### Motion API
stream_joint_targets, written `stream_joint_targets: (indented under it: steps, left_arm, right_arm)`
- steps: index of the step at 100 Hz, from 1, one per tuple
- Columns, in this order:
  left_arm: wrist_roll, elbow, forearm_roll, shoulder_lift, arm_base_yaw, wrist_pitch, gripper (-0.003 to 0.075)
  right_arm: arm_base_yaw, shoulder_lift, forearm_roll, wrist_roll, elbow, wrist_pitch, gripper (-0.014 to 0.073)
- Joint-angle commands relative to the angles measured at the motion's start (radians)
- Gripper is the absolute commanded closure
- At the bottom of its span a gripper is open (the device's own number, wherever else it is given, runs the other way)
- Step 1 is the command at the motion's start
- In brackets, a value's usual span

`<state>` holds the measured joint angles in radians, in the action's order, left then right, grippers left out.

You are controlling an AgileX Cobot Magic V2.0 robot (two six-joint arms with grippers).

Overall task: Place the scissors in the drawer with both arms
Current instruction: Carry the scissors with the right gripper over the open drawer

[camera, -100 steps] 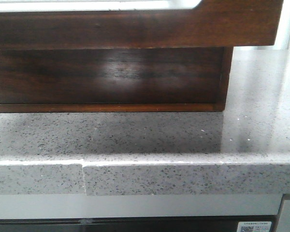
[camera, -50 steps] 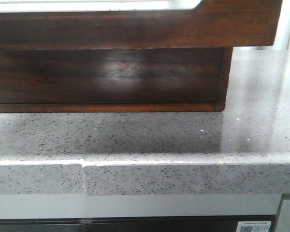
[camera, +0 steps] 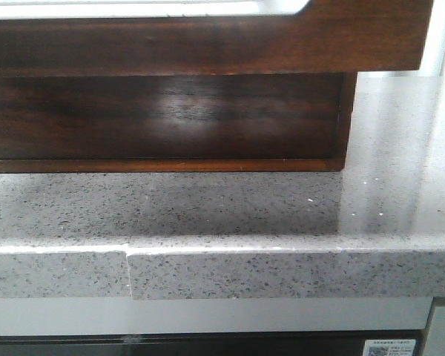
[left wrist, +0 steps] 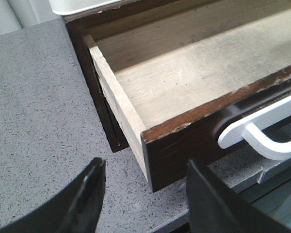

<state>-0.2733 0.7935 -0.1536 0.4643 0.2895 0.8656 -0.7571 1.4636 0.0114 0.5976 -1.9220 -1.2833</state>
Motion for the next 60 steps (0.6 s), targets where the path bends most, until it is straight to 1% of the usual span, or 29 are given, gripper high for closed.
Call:
stream_joint_targets:
  steps: [1, 12, 18, 60]
  left_arm:
    - [0.002, 0.033, -0.01, 0.01, 0.007, -0.076, 0.0365]
    - [0.002, 0.033, -0.01, 0.01, 0.007, -0.076, 0.0365]
    - [0.002, 0.033, -0.01, 0.01, 0.007, -0.076, 0.0365]
    - [0.002, 0.033, -0.01, 0.01, 0.007, -0.076, 0.0365]
  right_arm:
    - [-0.047, 0.018, -0.098, 0.029, -0.028, -0.026, 0.0627]
    - [-0.087, 0.07, -0.198, 0.029, -0.028, -0.026, 0.0627]
    - [-0.092, 0.093, -0.216, 0.029, -0.028, -0.026, 0.0626]
    - [-0.098, 0.195, -0.233, 0.033, -0.028, -0.026, 0.0626]
